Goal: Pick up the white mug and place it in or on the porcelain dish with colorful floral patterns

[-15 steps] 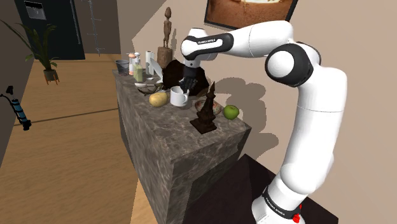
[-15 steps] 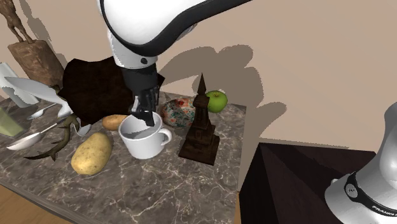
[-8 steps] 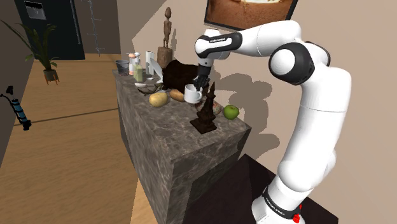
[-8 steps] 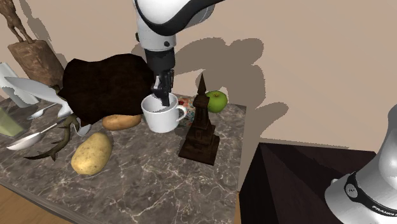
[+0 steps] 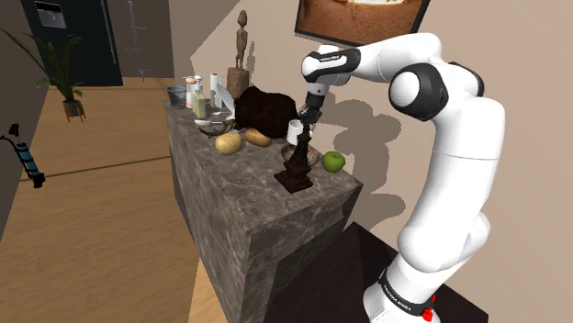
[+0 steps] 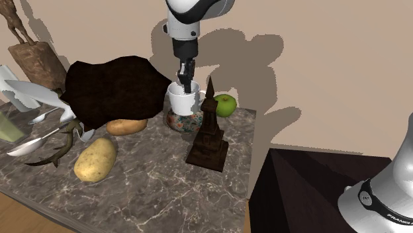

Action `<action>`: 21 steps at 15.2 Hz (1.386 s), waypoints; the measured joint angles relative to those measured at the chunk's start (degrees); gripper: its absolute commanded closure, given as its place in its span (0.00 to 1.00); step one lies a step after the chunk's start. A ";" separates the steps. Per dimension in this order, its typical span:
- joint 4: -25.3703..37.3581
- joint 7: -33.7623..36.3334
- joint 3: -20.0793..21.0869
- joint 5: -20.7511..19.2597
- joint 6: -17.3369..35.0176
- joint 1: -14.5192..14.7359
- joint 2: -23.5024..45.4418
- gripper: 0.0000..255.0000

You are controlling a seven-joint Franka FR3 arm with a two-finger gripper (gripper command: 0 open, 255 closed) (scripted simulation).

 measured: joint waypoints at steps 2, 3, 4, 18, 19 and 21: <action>1.39 -2.40 -0.78 0.27 -0.83 -1.67 0.70 1.00; 2.92 -3.47 -1.10 0.48 -1.39 -2.46 1.74 1.00; 2.75 -4.20 -1.31 0.58 -0.97 -2.93 2.05 1.00; -3.60 -5.84 -1.29 1.32 7.96 -3.48 4.75 1.00; -4.17 -5.87 -1.28 1.35 8.57 -3.46 4.80 1.00; -4.31 -5.92 -1.25 1.40 9.01 -3.47 5.09 1.00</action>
